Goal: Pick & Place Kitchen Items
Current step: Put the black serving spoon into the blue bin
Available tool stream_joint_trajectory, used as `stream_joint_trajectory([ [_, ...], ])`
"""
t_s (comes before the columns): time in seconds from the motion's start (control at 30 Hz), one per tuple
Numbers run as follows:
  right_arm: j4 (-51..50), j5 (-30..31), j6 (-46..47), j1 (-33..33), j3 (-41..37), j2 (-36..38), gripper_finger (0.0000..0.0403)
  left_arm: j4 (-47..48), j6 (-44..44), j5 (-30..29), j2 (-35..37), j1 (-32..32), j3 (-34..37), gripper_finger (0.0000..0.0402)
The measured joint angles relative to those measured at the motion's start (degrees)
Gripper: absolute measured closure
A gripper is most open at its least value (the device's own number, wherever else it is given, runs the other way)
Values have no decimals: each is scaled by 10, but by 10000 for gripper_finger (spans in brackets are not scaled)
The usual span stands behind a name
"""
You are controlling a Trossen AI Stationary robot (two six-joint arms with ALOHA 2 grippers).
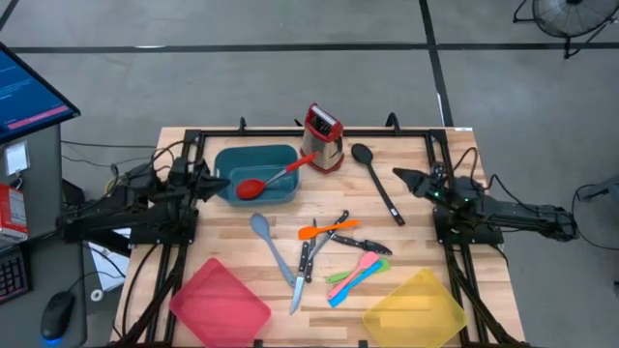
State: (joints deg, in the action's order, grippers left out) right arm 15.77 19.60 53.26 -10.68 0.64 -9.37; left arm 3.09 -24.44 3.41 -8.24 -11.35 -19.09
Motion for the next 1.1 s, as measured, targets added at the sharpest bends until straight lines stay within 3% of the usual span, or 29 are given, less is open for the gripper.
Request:
stream_joint_trajectory([
  [0.2,30,15,-81,0,57,-9,188,83,7,-80,27,57,0,400],
  [0.33,-36,15,-144,0,148,-78,188,103,7,-124,25,89,0,400],
  [0.53,-218,16,-186,0,325,-248,188,142,7,-188,24,129,0,400],
  [0.73,-466,15,-158,-2,486,-439,188,150,6,-196,23,155,0,400],
  [0.9,-589,15,-152,-21,570,-582,188,150,4,-197,23,170,0,400],
  [1.1,-645,12,-135,-51,619,-720,188,150,2,-197,23,176,0,400],
])
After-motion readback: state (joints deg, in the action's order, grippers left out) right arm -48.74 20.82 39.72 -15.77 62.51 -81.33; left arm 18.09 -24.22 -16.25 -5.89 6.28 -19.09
